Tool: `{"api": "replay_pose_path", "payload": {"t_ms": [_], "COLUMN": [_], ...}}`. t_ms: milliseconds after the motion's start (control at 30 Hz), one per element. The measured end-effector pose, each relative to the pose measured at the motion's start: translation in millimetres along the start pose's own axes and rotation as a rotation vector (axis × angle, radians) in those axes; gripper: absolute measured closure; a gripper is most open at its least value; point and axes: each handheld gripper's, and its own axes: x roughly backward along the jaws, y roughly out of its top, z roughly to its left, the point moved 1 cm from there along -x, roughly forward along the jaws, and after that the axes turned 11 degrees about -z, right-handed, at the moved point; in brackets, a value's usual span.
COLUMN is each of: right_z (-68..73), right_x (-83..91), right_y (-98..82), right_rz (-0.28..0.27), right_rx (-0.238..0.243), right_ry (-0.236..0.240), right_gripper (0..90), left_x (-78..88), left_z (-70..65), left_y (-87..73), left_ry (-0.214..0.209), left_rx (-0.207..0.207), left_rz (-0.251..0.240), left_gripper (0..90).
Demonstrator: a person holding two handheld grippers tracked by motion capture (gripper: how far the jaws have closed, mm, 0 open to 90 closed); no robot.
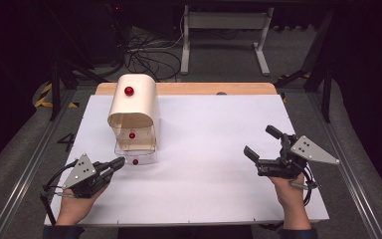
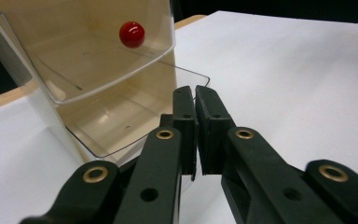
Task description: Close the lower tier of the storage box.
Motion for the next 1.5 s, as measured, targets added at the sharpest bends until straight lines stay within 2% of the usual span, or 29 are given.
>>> {"api": "replay_pose_path", "payload": {"t_ms": [700,1500], "right_z": [0.9,1.1], "right_x": [0.2,1.5], "right_y": [0.8,2.5], "right_rz": [-0.001,-0.006], "right_rx": [0.001,0.003], "right_ry": [0.001,-0.001], "right_gripper": [0.5,0.5], "left_x": [-12.2,-22.1], "left_z": [5.8,13.0], "left_y": [-17.7,-27.0], "left_ry": [0.019,0.067], "left_rx": [0.016,0.032], "left_rz": [0.07,0.099], "left_gripper": [89.5,89.3]}}
